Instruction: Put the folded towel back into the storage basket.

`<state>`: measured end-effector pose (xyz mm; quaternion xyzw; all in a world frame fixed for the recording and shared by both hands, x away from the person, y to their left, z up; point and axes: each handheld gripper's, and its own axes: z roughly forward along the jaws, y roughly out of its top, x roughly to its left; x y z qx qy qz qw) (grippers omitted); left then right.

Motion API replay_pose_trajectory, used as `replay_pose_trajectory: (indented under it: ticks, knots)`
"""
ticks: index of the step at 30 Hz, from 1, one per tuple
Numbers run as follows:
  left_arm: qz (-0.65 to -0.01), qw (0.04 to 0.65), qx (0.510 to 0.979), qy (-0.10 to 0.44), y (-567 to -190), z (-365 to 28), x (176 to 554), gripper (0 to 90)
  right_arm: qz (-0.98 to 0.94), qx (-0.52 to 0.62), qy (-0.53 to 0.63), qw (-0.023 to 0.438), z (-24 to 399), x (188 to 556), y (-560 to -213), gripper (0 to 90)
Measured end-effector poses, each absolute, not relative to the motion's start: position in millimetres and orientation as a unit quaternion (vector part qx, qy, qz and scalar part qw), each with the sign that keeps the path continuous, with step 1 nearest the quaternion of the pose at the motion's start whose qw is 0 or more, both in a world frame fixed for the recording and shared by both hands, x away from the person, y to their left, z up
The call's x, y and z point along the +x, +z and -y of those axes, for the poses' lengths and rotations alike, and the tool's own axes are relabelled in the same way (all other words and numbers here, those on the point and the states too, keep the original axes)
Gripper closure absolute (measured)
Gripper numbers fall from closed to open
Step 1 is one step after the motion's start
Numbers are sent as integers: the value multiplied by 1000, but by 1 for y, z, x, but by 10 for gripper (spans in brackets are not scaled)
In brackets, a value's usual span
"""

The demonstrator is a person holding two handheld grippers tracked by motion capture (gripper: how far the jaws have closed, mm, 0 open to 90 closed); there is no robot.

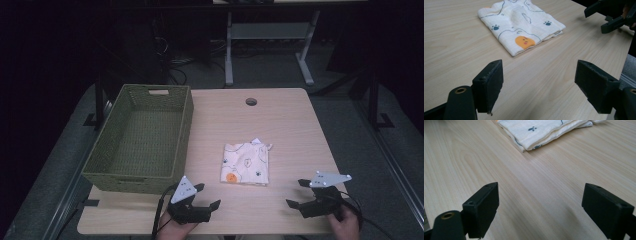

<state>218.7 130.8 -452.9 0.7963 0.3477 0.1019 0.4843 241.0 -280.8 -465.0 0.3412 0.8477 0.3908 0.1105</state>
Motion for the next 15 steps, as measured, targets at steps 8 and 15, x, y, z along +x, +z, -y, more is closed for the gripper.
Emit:
replay_pose_trajectory:
  ticks: [8, 15]
  knots:
    - [-347, 480, 800, 97, -452, -132, 222, 242, -849, 342, 388, 110, 279, 241, -465, 137]
    - [-335, 471, 812, 84, -440, -125, 232, 239, -845, 349, 390, 111, 279, 242, -466, 138]
